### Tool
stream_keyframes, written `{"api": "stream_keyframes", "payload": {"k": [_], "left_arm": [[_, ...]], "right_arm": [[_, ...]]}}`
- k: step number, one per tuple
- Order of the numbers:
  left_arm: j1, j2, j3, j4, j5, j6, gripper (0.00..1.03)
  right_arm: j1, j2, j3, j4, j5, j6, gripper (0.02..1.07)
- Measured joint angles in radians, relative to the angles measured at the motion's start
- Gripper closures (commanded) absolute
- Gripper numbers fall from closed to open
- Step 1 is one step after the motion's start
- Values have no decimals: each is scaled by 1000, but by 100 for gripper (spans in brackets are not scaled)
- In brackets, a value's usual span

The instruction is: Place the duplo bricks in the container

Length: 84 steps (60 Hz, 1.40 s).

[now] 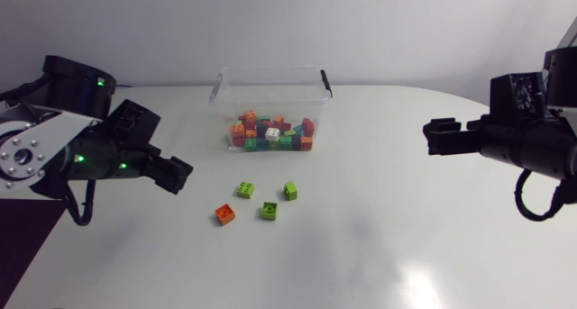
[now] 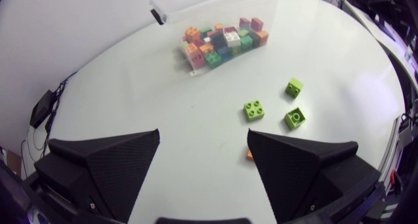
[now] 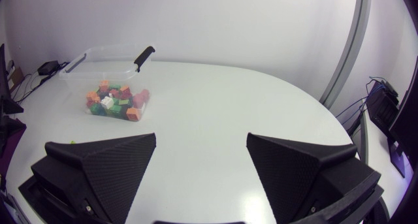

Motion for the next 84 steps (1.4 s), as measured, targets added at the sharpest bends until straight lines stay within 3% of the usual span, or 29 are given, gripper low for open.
{"api": "stream_keyframes", "payload": {"k": [13, 24, 35, 47, 69, 84], "left_arm": [[-56, 227, 156, -162, 15, 75, 10], [-101, 355, 222, -282, 62, 108, 11], [-117, 439, 287, -315, 71, 126, 16], [-147, 534, 299, -322, 77, 137, 30], [-152, 610, 325, -321, 77, 182, 34], [-164, 654, 328, -313, 80, 190, 46]], "right_arm": [[39, 158, 142, -151, 0, -1, 7], [65, 224, 198, -194, -19, -8, 7], [94, 373, 382, -434, -2, -129, 7], [146, 422, 393, -401, -13, -202, 7], [218, 516, 394, -396, -38, -211, 7], [273, 576, 417, -392, -38, -179, 8]]}}
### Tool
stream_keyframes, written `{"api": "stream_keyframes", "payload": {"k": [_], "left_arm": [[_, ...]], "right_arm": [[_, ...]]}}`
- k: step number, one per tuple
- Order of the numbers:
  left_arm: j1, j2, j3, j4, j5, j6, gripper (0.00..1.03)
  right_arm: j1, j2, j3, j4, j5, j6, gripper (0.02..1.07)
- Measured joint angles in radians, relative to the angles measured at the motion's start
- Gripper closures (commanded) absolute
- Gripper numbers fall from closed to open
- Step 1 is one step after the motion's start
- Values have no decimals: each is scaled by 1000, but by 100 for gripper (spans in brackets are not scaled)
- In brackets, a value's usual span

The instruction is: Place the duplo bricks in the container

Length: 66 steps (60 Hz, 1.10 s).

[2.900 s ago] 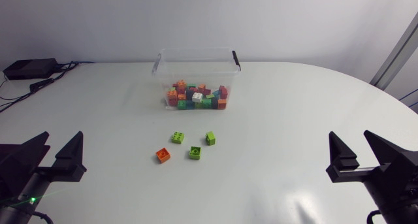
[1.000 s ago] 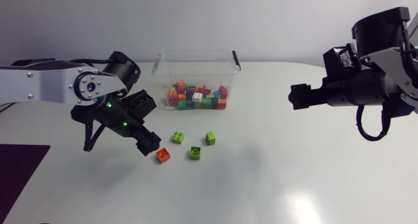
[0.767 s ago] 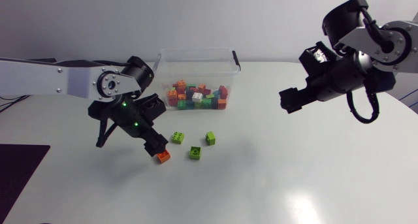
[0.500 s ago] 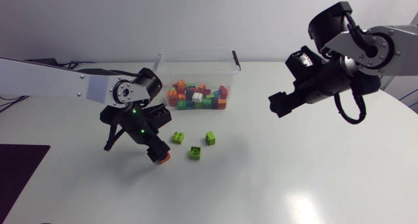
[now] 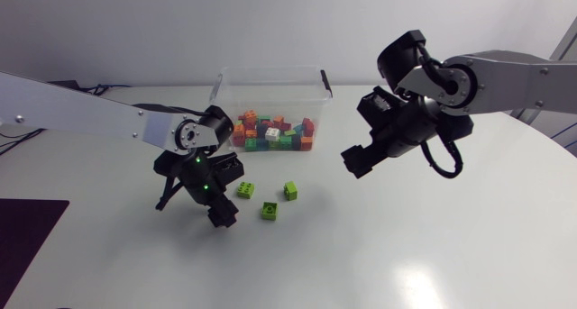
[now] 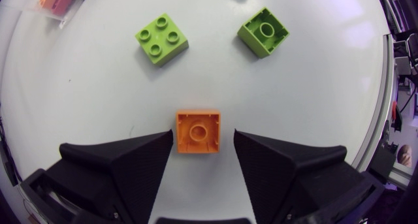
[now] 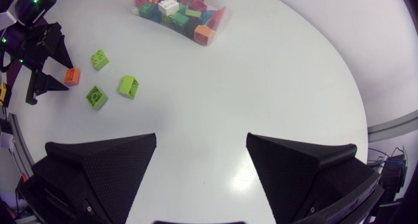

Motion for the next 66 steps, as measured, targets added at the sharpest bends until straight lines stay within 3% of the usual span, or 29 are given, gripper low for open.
{"api": "stream_keyframes", "payload": {"k": [20, 45, 66], "left_arm": [[-6, 43, 4, 29, 1, 11, 74], [14, 19, 10, 15, 0, 11, 76], [68, -177, 125, -13, 8, 6, 76]], "right_arm": [[103, 153, 83, 4, 0, 126, 9], [208, 376, 224, -49, 0, 269, 14], [230, 493, 425, -161, -12, 363, 21]]}}
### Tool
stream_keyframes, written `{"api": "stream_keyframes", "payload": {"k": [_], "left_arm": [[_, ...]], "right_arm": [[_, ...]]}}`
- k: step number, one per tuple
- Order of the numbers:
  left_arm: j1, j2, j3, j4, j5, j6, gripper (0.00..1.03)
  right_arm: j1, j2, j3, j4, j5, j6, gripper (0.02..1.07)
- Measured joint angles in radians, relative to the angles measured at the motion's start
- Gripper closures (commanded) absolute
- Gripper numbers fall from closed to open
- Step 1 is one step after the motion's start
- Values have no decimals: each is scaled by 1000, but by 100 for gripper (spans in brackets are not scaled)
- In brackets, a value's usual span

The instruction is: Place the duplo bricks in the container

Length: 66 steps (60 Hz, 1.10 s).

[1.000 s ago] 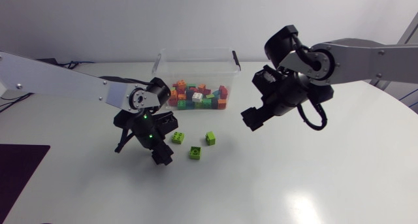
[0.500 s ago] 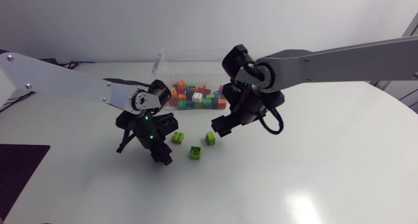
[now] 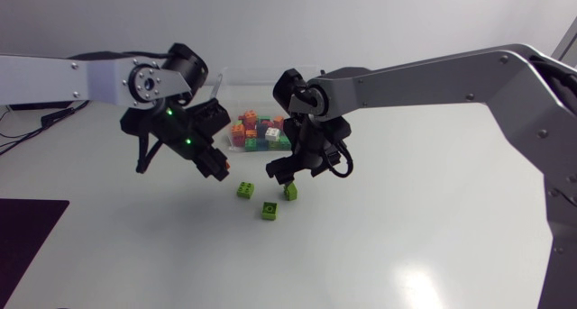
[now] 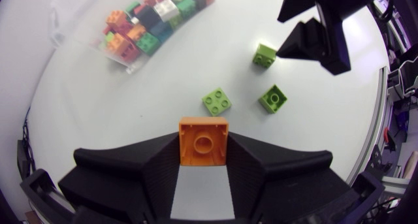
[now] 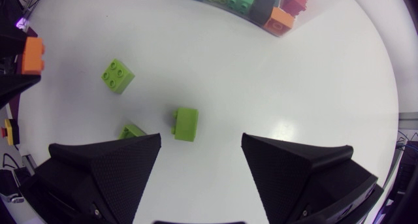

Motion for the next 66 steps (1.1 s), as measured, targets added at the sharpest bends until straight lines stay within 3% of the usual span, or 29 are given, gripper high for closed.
{"api": "stream_keyframes", "payload": {"k": [31, 47, 54, 58, 66], "left_arm": [[78, -84, 262, 16, 31, -132, 76], [88, -73, 323, 131, 42, -208, 75], [97, -40, 358, 171, 51, -234, 75], [100, -13, 380, 179, 53, -243, 75], [99, 49, 389, 246, 53, -264, 75]], "right_arm": [[32, 130, 129, -103, -15, 58, 26], [32, 184, 155, -105, -31, 59, 58], [32, 195, 168, -105, -34, 59, 64], [32, 203, 172, -105, -34, 58, 74], [31, 220, 172, -105, -40, 58, 77]]}}
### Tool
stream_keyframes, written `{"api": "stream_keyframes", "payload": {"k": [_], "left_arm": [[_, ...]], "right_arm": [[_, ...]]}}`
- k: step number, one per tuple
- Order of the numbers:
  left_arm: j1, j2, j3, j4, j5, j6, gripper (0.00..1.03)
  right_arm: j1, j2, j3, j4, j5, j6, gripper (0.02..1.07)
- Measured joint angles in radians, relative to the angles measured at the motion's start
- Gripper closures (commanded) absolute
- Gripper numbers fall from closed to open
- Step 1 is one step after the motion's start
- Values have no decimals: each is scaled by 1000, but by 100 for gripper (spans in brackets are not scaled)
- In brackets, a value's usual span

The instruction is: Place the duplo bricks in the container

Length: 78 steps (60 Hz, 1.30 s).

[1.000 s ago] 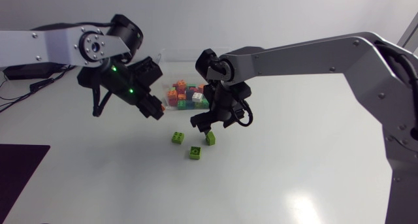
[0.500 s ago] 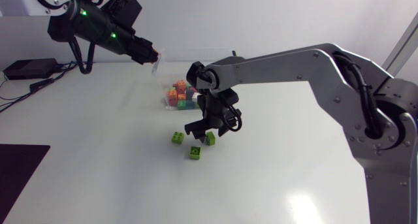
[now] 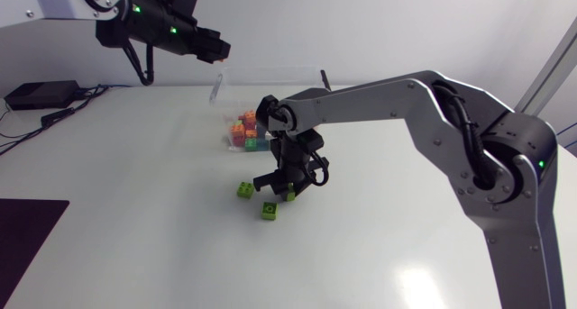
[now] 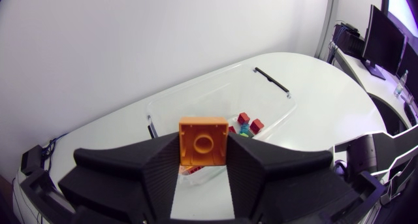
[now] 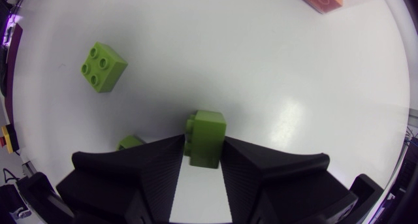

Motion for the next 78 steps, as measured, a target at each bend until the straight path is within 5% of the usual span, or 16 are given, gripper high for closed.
{"api": "stream_keyframes", "payload": {"k": [20, 28, 30, 33, 48, 78], "left_arm": [[-11, 189, 95, 104, 0, -69, 68], [-18, 243, 130, 150, 0, -77, 33], [-20, 252, 130, 157, 0, -77, 14], [-21, 257, 130, 159, 0, -77, 6], [-24, 198, 57, 185, 0, -32, 5], [-25, -193, -381, 121, 79, 338, 6]], "right_arm": [[-30, -74, -43, 0, 3, -24, 81], [-69, -184, -54, -5, 5, -47, 81], [-80, -215, -54, -8, 6, -53, 81], [-97, -252, -53, -20, 8, -61, 81], [-175, -363, -4, -45, 9, -91, 80], [-182, -381, 150, 55, 14, -113, 80]]}}
